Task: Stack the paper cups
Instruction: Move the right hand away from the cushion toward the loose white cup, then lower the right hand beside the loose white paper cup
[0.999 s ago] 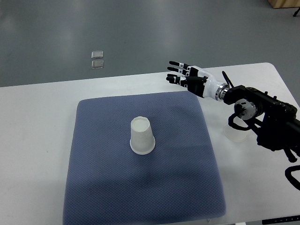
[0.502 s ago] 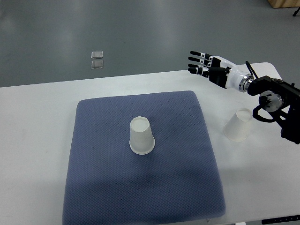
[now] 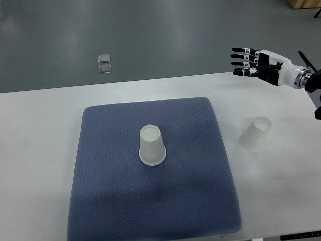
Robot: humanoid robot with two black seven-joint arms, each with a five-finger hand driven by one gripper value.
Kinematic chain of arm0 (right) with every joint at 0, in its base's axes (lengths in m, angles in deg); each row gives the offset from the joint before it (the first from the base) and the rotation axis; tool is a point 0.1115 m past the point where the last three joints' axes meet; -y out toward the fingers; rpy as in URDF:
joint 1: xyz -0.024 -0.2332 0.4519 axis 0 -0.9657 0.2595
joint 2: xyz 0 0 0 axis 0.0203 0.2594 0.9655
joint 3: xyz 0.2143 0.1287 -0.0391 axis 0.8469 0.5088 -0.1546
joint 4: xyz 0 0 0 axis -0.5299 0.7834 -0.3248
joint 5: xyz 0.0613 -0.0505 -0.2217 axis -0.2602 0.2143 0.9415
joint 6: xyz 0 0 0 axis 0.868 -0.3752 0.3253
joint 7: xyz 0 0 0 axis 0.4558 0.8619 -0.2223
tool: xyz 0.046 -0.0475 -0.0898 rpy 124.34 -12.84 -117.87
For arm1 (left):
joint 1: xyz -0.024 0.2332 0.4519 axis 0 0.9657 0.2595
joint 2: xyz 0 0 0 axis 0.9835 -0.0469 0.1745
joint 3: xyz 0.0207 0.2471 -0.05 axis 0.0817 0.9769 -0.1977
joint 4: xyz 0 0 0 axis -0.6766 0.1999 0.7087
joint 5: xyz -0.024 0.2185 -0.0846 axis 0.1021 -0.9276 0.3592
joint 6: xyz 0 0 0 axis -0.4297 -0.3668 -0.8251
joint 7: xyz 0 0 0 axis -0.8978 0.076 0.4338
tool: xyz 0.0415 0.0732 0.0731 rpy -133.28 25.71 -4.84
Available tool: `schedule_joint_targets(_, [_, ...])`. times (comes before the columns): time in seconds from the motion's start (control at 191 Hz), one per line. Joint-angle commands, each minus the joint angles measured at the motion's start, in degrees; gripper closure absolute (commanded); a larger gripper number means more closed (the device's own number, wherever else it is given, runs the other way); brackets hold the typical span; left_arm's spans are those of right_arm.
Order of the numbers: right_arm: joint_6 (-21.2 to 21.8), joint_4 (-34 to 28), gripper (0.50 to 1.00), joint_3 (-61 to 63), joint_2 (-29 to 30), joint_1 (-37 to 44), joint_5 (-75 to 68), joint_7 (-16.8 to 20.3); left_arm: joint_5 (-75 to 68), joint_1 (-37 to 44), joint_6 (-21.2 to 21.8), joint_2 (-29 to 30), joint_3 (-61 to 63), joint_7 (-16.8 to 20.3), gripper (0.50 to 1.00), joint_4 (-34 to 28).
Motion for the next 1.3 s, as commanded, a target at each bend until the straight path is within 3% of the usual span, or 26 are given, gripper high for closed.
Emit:
schedule_joint_targets(0.0, [0.25,-4.72,0.572,-0.05,-4.02,-0.03,4.79,-0.03,0.0,0.03,0.0,0.0,-0.03,0.0,0.5,0.02])
schedule_joint_targets(0.131, [0.25,-10.61,0.574,0.04,-7.45,0.06,12.88,-0.03,0.0,0.03,0.0,0.0,-0.03,0.0,0.5,-0.07])
schedule_joint_targets(0.22, [0.25,-11.4,0.572,-0.14,-7.98,0.06,19.11,-0.11,0.0,0.03,0.08,0.0,-0.03,0.0,0.5,-0.07])
schedule_joint_targets(0.371, [0.25,-11.93,0.574,-0.14,-9.21,0.23,32.04,-3.98,0.0,0.03,0.0,0.0,-0.03,0.0,0.5,-0.07])
schedule_joint_targets(0.716, [-0.04,-23.62,0.574,-6.55,-18.53,0.41,47.42,-8.81,0.0,0.03,0.0,0.0,-0.03,0.0,0.5,0.02])
schedule_joint_targets(0.972, [-4.7,-23.79,0.574,-10.07,-18.0,-0.12,50.06,-8.46,0.0,0.03,0.0,0.0,0.06,0.0,0.5,-0.07])
schedule_joint_targets(1.171, [-11.37,-23.27,0.574,-17.97,-17.38,0.23,49.53,-8.37,0.0,0.03,0.0,0.0,0.06,0.0,0.5,0.02])
schedule_joint_targets(1.296, [-12.69,-23.09,0.574,-19.03,-17.21,0.15,49.45,-8.37,0.0,0.03,0.0,0.0,-0.03,0.0,0.5,0.02])
